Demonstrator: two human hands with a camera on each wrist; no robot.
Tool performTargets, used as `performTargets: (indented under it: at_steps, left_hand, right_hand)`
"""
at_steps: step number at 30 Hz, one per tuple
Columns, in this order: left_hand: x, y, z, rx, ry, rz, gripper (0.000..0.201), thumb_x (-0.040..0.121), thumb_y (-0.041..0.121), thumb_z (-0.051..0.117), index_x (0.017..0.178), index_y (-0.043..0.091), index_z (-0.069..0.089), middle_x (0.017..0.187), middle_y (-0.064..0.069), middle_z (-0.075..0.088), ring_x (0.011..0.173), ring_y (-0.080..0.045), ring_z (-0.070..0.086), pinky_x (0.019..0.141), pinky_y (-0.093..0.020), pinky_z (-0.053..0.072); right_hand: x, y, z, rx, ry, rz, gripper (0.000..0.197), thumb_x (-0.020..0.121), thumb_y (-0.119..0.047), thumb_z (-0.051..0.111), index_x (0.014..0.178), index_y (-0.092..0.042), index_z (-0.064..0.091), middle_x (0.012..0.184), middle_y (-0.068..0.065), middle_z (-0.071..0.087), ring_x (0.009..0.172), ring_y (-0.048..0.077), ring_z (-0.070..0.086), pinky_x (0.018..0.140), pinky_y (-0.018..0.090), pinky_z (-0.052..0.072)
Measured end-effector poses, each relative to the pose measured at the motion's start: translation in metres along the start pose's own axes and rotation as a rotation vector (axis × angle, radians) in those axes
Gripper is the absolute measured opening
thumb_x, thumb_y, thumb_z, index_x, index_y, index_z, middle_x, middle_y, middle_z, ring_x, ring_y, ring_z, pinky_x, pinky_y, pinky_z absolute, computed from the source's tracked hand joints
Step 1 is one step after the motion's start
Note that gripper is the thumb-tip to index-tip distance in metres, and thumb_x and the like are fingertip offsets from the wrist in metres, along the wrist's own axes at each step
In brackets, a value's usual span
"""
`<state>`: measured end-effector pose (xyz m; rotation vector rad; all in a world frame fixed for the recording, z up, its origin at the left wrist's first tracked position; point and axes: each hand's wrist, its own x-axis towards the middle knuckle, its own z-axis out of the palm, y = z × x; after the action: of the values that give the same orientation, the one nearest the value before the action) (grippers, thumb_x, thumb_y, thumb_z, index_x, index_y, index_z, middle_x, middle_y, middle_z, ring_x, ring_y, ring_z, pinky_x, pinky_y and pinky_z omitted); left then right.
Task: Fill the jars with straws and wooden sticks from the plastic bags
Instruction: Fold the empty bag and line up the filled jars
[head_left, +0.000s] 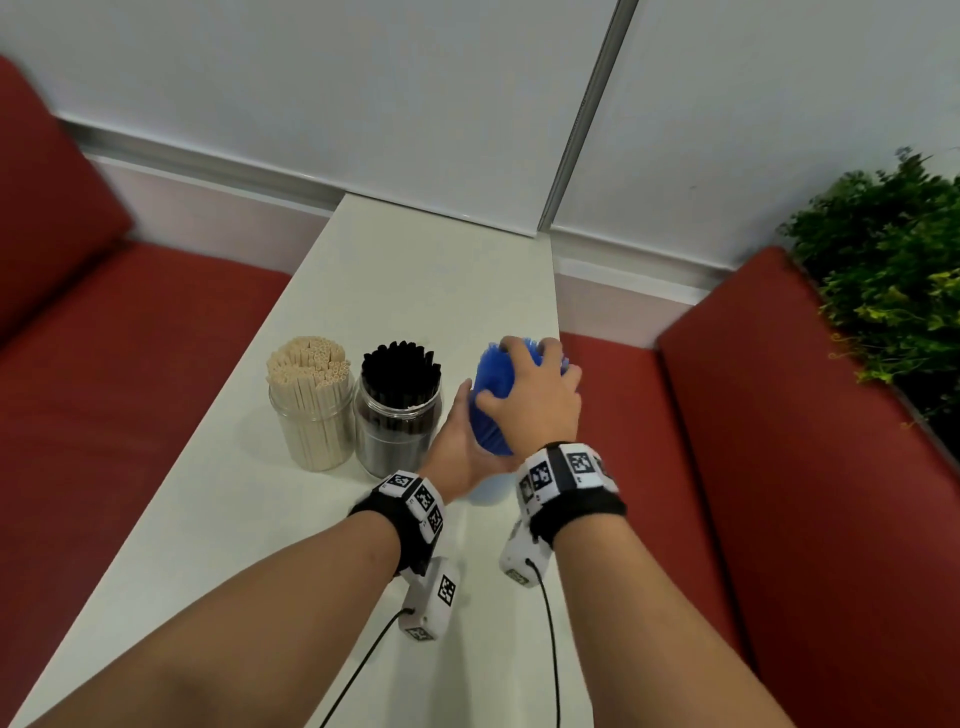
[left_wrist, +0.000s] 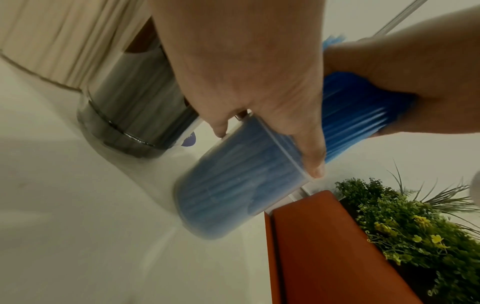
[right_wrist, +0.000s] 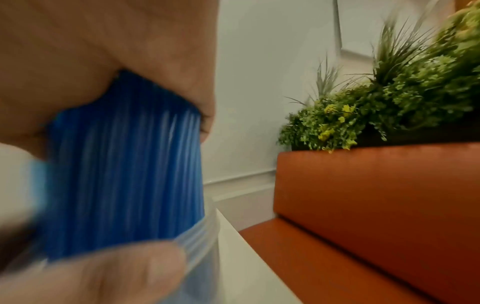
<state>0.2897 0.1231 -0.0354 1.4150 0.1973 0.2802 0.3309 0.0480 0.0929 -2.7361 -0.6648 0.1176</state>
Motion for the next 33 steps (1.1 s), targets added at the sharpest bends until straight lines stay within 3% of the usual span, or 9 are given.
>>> performTargets:
  at_steps: [3,5,8,11,15,17,24,28,33]
  left_hand:
    - [-0.004,0.004,-0.010,0.146,0.060,-0.073,0.117,0.054,0.025,0.095,0.147,0.033,0.024,0.137,0.013,0.052,0.127,-0.008,0.052,0.106,-0.044,0.045]
    - [-0.005,0.003,-0.016,0.241,0.060,-0.047,0.109,0.054,0.032,0.093,0.142,0.039,0.028,0.130,0.020,0.054,0.121,-0.003,0.054,0.104,-0.044,0.047]
    - [-0.003,0.007,-0.015,0.311,0.057,-0.027,0.103,0.051,0.036,0.092,0.134,0.048,0.031,0.128,0.022,0.053,0.121,0.000,0.053,0.104,-0.044,0.047]
    - [0.001,0.008,-0.002,0.316,0.040,-0.027,0.140,0.043,0.041,0.097,0.152,0.036,0.009,0.151,0.013,0.033,0.140,-0.006,0.035,0.114,-0.043,0.035]
    - [0.004,-0.001,0.008,0.196,0.171,-0.065,0.133,0.048,0.029,0.097,0.152,0.027,0.014,0.145,0.006,0.042,0.132,-0.010,0.047,0.110,-0.043,0.041]
    - [0.006,-0.002,0.004,0.272,0.195,-0.066,0.129,0.050,0.034,0.095,0.151,0.028,0.016,0.142,0.008,0.044,0.130,-0.010,0.047,0.108,-0.041,0.043]
    - [0.008,0.005,-0.003,0.257,0.150,-0.113,0.137,0.054,0.031,0.093,0.153,0.035,0.000,0.145,0.015,0.039,0.130,-0.005,0.045,0.110,-0.037,0.041]
    - [0.007,0.013,-0.008,0.304,0.132,-0.131,0.133,0.054,0.029,0.093,0.154,0.035,0.004,0.149,0.009,0.038,0.133,-0.010,0.044,0.110,-0.039,0.042]
    - [-0.011,0.022,-0.008,0.485,0.103,-0.091,0.121,0.074,0.021,0.083,0.157,0.019,-0.006,0.164,0.005,0.003,0.147,-0.004,0.001,0.118,-0.026,0.010]
  right_hand:
    - [0.013,0.021,-0.023,0.235,-0.026,-0.262,0.040,0.079,-0.023,0.068,0.113,-0.044,0.066,0.130,-0.013,0.053,0.122,0.024,0.043,0.107,0.047,0.038]
    - [0.019,0.035,-0.041,0.349,0.038,-0.329,0.038,0.075,-0.029,0.063,0.103,-0.055,0.068,0.128,-0.025,0.058,0.131,0.016,0.042,0.114,0.049,0.028]
    - [0.019,0.044,-0.040,0.496,0.212,-0.211,0.044,0.080,-0.049,0.062,0.124,-0.055,0.060,0.147,-0.016,0.047,0.142,0.016,0.035,0.119,0.051,0.026]
    - [0.007,0.036,-0.011,0.450,0.070,-0.034,0.070,0.084,-0.062,0.066,0.148,-0.046,0.041,0.160,0.001,0.029,0.147,0.024,0.024,0.120,0.049,0.029]
    - [0.005,0.037,0.007,0.363,0.000,-0.236,0.058,0.087,-0.035,0.069,0.142,-0.039,0.053,0.153,-0.006,0.040,0.139,0.021,0.031,0.117,0.047,0.032]
    - [0.011,0.038,0.002,0.319,0.030,-0.168,0.059,0.088,-0.029,0.065,0.144,-0.041,0.050,0.158,-0.002,0.035,0.144,0.025,0.027,0.119,0.052,0.027]
    - [0.006,0.040,0.010,0.149,-0.064,-0.070,0.082,0.083,-0.081,0.047,0.150,-0.062,0.005,0.169,-0.009,-0.006,0.155,0.028,-0.012,0.120,0.065,-0.002]
    - [0.011,0.044,0.008,-0.012,-0.126,-0.005,0.088,0.085,-0.081,0.045,0.154,-0.055,-0.005,0.169,-0.005,-0.013,0.154,0.037,-0.011,0.118,0.070,-0.004]
    - [0.003,0.031,-0.004,0.044,-0.241,0.073,0.107,0.073,-0.092,0.043,0.154,-0.051,-0.013,0.168,0.002,-0.019,0.152,0.042,-0.019,0.115,0.072,-0.009]
